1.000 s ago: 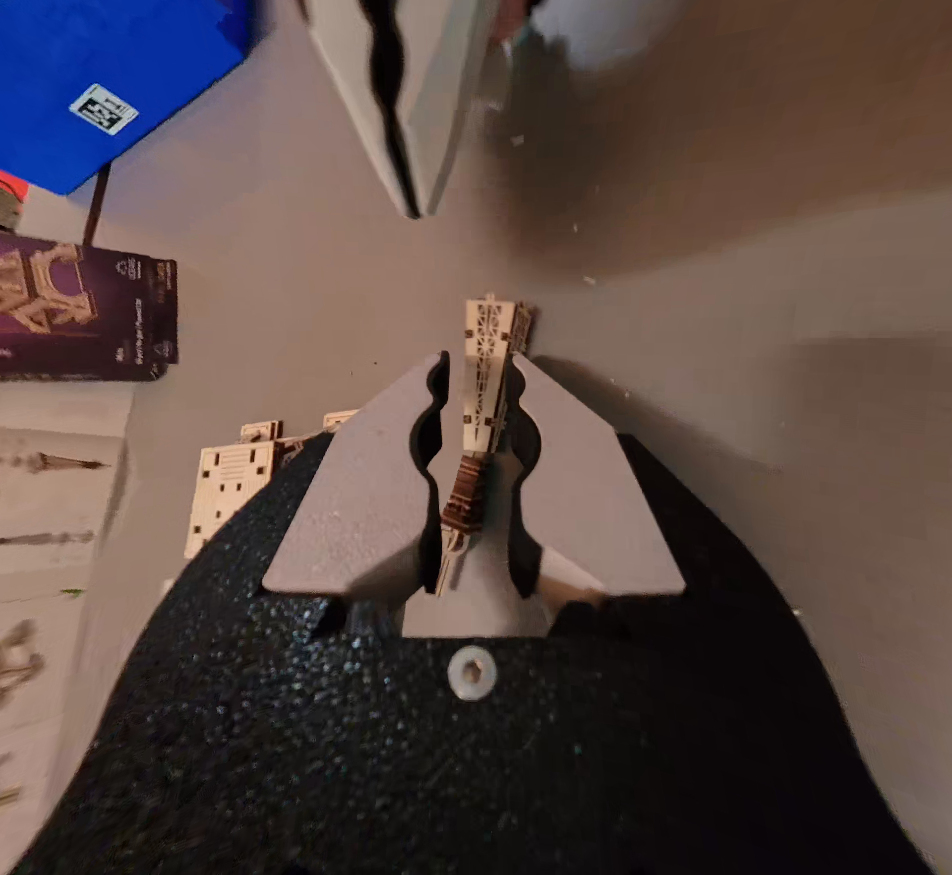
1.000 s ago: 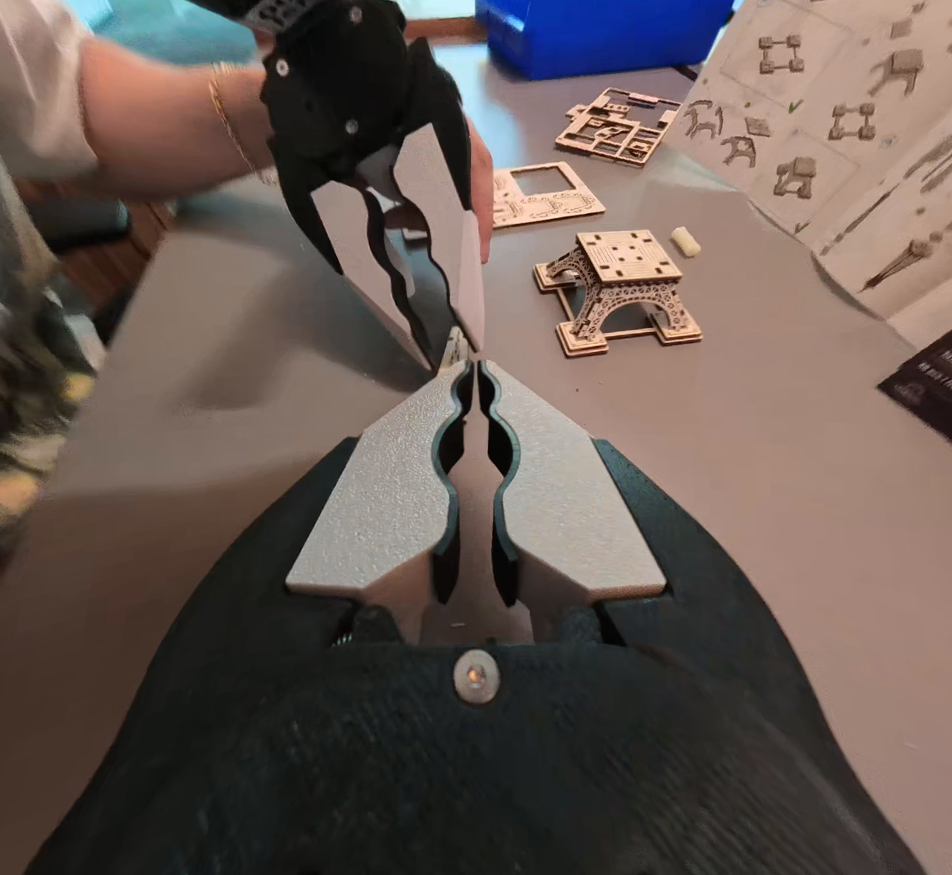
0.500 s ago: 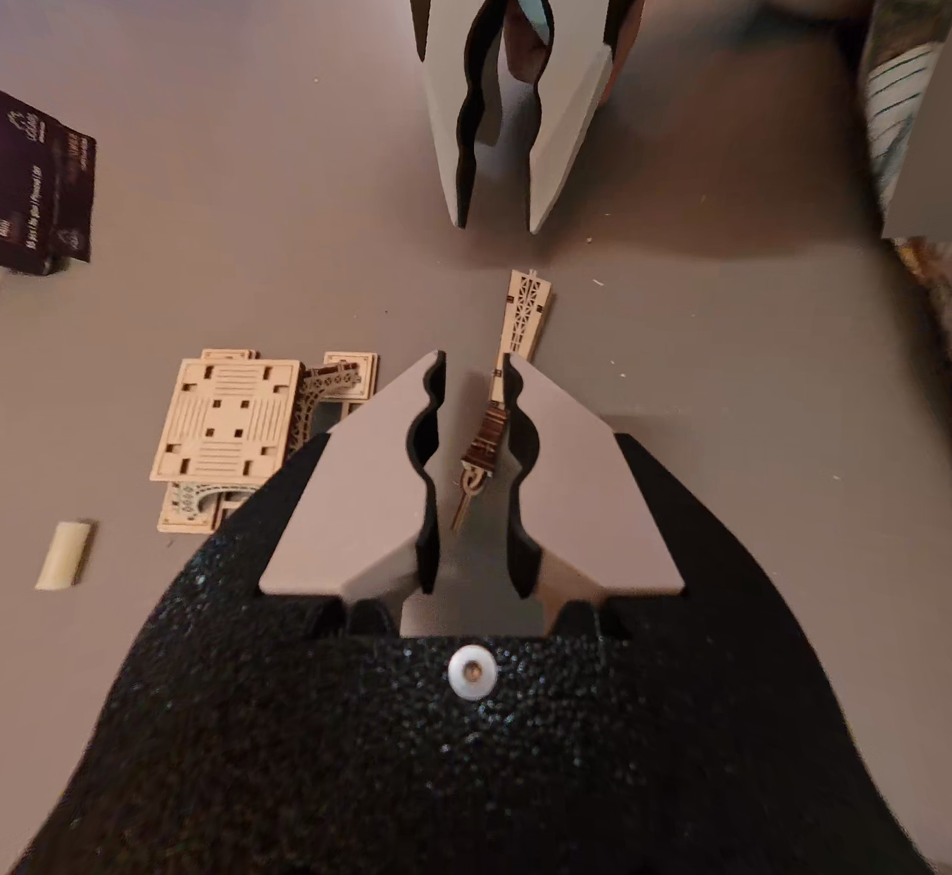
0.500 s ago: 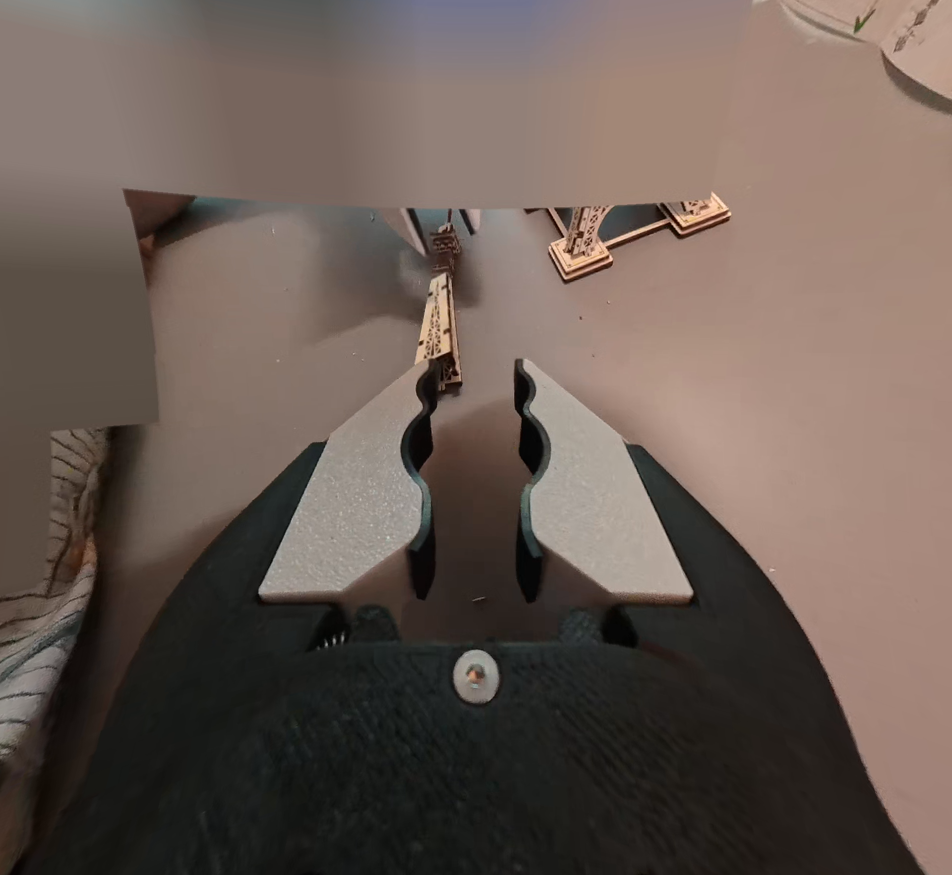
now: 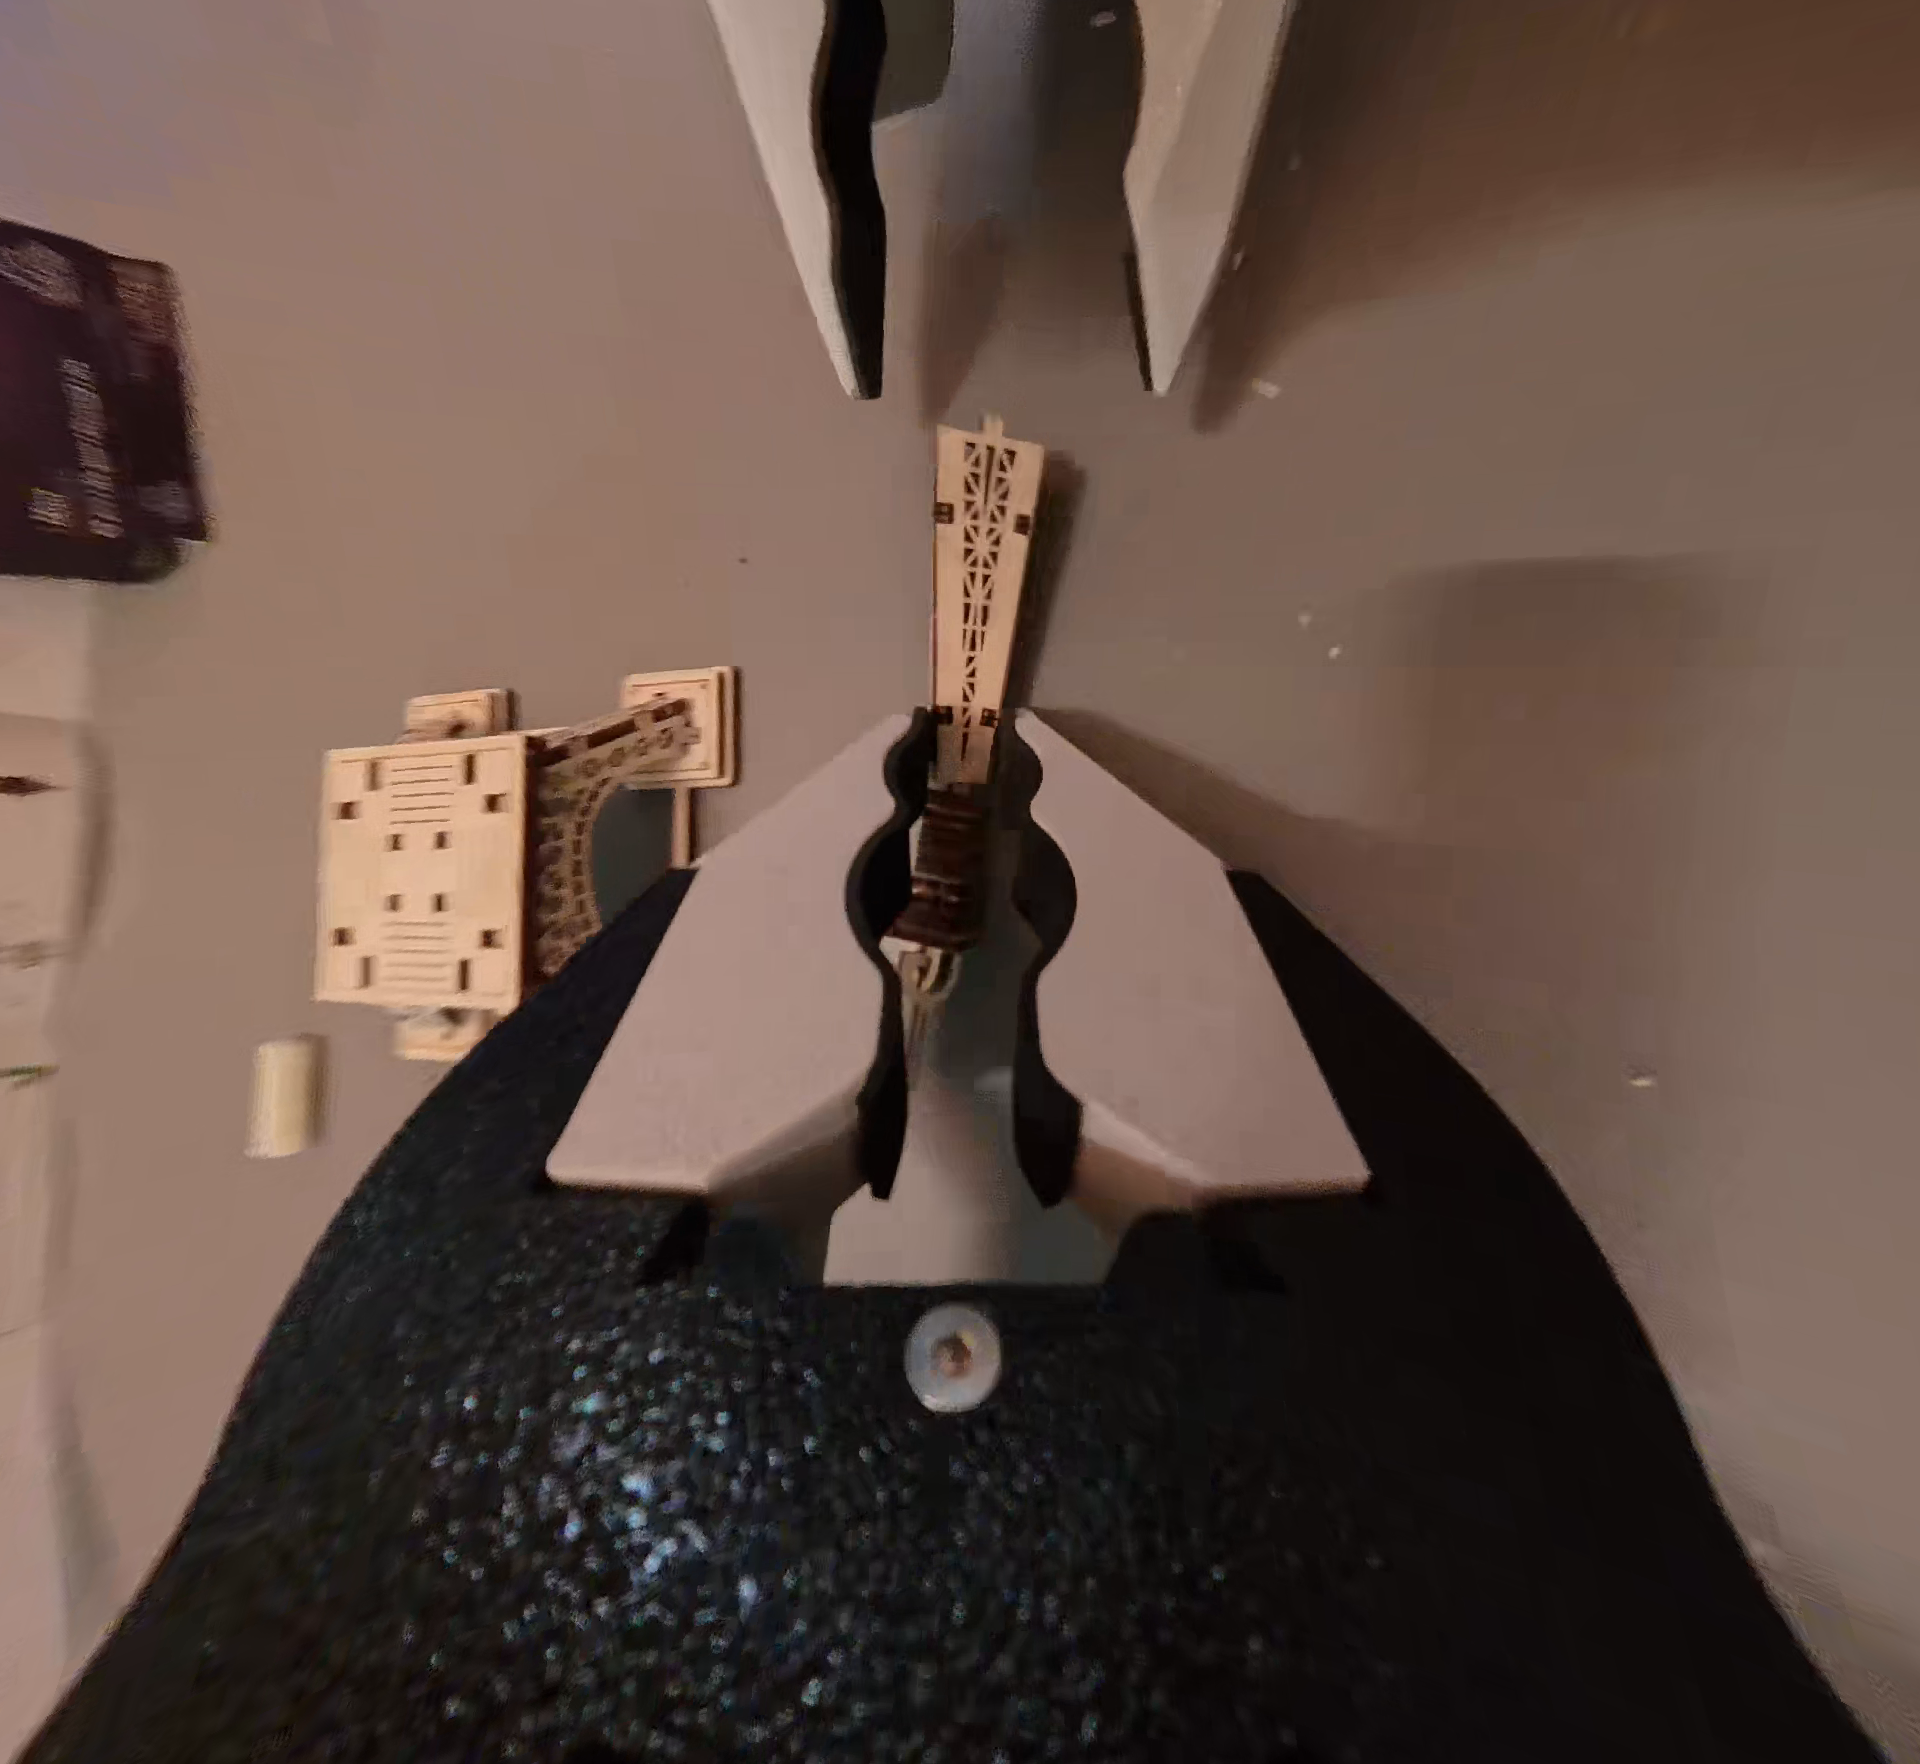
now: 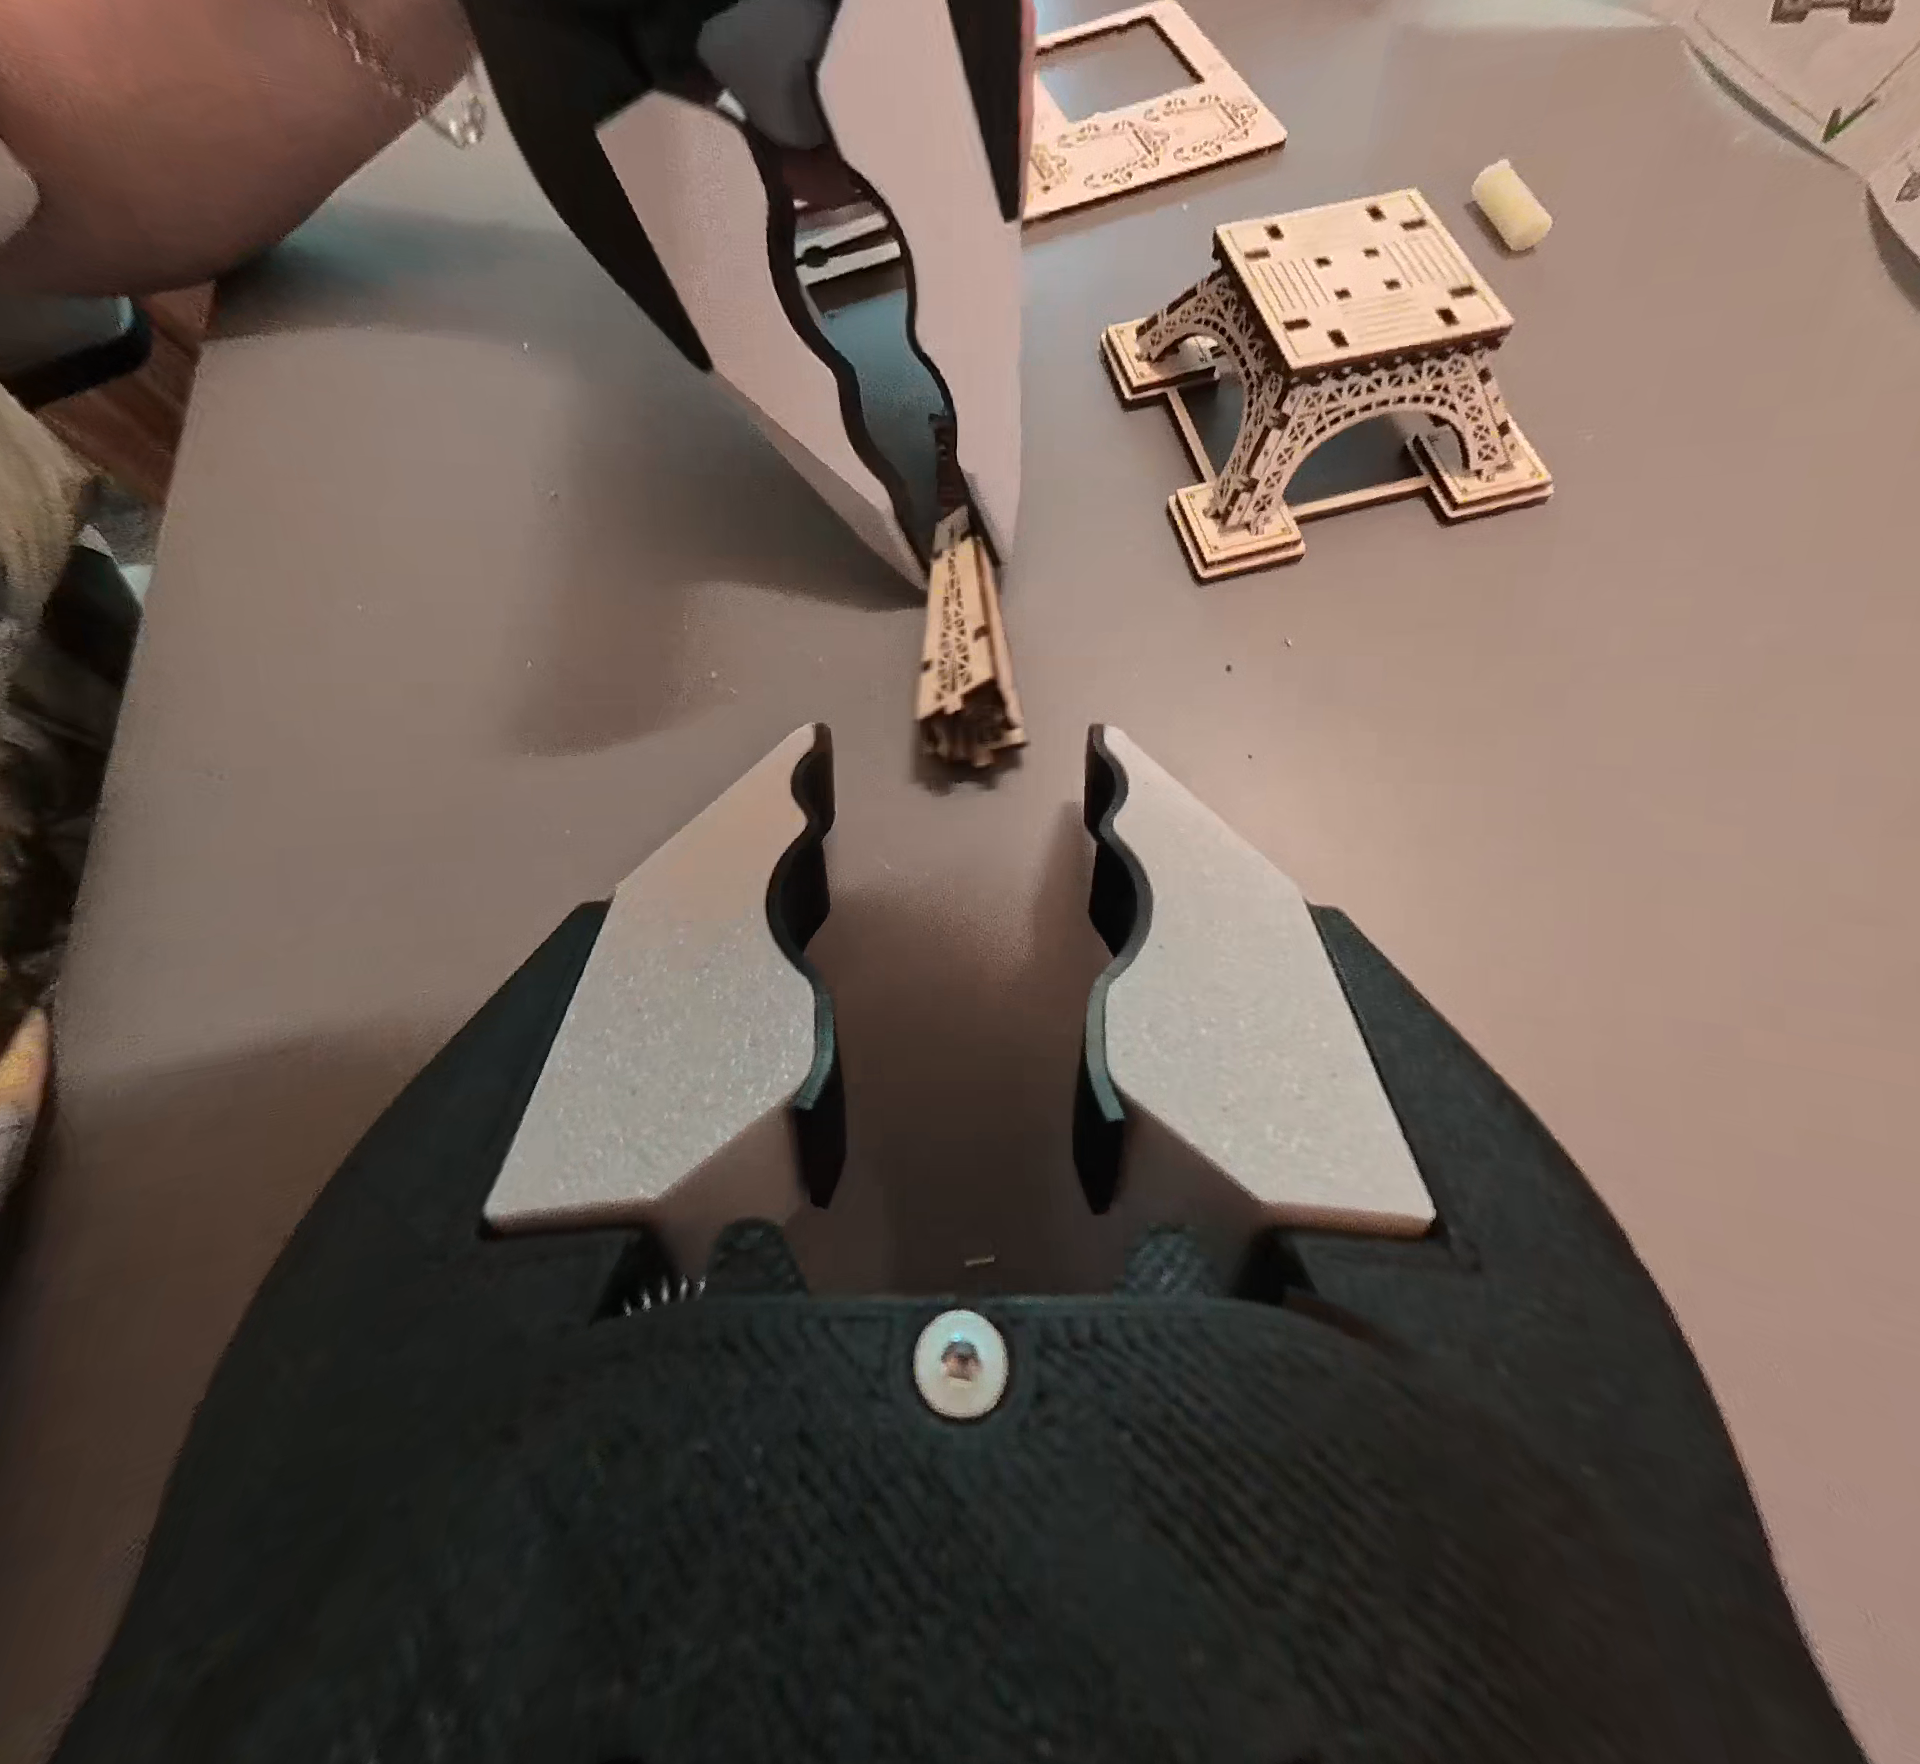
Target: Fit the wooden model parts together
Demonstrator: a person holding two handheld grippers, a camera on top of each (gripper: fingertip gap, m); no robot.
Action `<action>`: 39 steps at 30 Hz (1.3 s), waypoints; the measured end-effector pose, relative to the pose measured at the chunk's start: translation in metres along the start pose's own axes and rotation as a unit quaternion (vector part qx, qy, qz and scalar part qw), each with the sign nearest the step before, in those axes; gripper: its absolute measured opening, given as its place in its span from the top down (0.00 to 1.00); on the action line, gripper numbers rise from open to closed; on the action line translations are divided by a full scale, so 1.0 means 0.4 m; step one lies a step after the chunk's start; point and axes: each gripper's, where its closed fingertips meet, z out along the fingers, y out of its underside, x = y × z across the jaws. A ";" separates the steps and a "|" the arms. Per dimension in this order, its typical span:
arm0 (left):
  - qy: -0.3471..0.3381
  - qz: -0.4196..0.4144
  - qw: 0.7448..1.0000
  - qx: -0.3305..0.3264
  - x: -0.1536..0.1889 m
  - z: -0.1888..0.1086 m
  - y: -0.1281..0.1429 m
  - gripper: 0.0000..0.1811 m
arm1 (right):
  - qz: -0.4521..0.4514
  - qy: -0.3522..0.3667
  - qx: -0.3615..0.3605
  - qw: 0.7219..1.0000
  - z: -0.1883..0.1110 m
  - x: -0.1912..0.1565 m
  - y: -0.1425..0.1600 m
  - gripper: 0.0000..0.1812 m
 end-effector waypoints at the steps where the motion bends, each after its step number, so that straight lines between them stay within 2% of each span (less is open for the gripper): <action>1: -0.030 0.034 0.999 -0.001 -0.005 -0.004 0.002 0.94 | 0.003 0.001 0.005 1.000 0.000 -0.001 -0.005 0.74; 4: -0.136 0.142 0.980 -0.018 -0.017 -0.022 0.003 0.94 | 0.032 -0.004 0.018 0.999 0.002 -0.003 -0.016 0.73; 8: -0.272 0.257 0.927 -0.028 -0.014 -0.055 -0.022 0.94 | 0.102 -0.068 0.048 0.991 0.019 -0.046 -0.050 0.78; 9: -0.294 0.276 0.914 -0.034 -0.010 -0.060 -0.023 0.94 | 0.102 -0.062 0.045 0.992 0.026 -0.044 -0.050 0.75; 11: -0.335 0.313 0.888 -0.045 -0.005 -0.069 -0.025 0.94 | 0.088 -0.045 0.040 0.994 0.031 -0.039 -0.049 0.77; 13: -0.368 0.333 0.866 -0.052 -0.002 -0.077 -0.024 0.94 | 0.080 -0.025 0.044 0.996 0.029 -0.026 -0.052 0.70; 18: -0.415 0.389 0.820 -0.062 0.012 -0.103 -0.041 0.94 | 0.044 -0.003 0.042 0.998 0.025 -0.015 -0.050 0.64; 21: -0.441 0.412 0.795 -0.051 0.025 -0.124 -0.057 0.94 | 0.027 -0.023 0.033 0.999 0.034 -0.037 -0.049 0.71; 24: -0.448 0.434 0.779 -0.056 0.037 -0.125 -0.050 0.94 | 0.035 -0.083 0.058 0.994 0.033 -0.082 -0.073 0.77; 28: -0.441 0.427 0.788 -0.051 0.049 -0.124 -0.044 0.94 | 0.046 -0.101 0.029 0.993 0.051 -0.098 -0.058 0.83; 31: -0.424 0.406 0.808 -0.047 0.056 -0.117 -0.037 0.94 | 0.033 -0.090 -0.020 0.995 0.075 -0.101 -0.026 0.85; 33: -0.385 0.380 0.840 -0.050 0.064 -0.097 -0.018 0.91 | 0.023 -0.083 -0.056 0.995 0.088 -0.102 -0.001 0.85; 35: -0.336 0.330 0.880 -0.054 0.073 -0.082 0.005 0.86 | 0.022 -0.075 -0.060 0.995 0.092 -0.098 0.001 0.85; 37: -0.301 0.256 0.918 -0.039 0.074 -0.088 0.011 0.81 | 0.020 -0.074 -0.060 0.995 0.092 -0.098 0.002 0.85; 39: -0.223 0.162 0.961 -0.018 0.095 -0.092 0.015 0.80 | 0.014 -0.066 -0.061 0.996 0.093 -0.096 0.002 0.85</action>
